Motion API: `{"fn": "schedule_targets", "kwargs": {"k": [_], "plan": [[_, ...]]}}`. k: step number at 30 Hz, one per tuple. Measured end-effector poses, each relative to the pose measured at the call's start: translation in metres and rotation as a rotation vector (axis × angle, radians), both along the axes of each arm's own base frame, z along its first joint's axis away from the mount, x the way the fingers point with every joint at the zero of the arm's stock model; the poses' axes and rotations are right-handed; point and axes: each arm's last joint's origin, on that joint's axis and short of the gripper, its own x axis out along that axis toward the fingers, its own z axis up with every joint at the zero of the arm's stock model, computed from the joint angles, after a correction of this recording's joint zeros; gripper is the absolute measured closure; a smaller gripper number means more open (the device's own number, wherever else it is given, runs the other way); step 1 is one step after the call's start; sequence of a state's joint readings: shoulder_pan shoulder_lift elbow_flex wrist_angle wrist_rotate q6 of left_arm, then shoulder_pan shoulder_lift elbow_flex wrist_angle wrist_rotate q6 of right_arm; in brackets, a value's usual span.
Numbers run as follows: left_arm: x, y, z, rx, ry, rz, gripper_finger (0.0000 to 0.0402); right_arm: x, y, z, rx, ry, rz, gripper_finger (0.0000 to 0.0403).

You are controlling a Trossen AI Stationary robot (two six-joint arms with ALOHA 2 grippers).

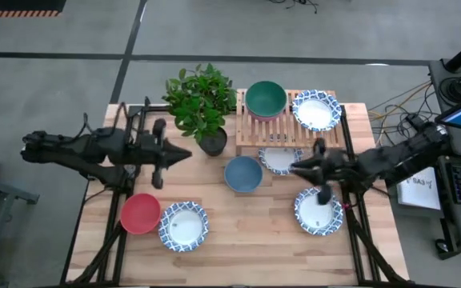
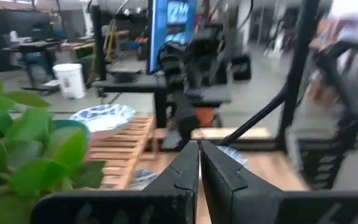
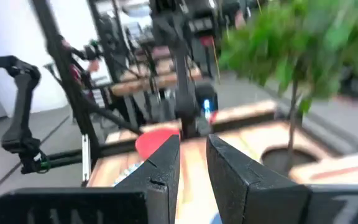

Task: Place and stack bowls onto a shelf
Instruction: Stack the white patterned bowl on top of the other white patterned bowl on the shelf

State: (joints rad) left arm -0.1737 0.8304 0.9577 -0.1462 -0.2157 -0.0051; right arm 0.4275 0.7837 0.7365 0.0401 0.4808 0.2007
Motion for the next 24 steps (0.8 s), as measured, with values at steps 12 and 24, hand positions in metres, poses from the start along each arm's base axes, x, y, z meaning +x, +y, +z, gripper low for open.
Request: {"fn": "schedule_targets", "kwargs": {"k": [12,24], "plan": [[-0.032,-0.006,-0.031,0.023,-0.173,-0.067,0.0401,0.044,0.022,0.012,0.28,0.322,-0.043,0.0335],[-0.047,-0.002,-0.037,0.049,-0.165,-0.063,0.0401,0.051,0.012,0.041,0.343,0.728,-0.325,0.0335]]}}
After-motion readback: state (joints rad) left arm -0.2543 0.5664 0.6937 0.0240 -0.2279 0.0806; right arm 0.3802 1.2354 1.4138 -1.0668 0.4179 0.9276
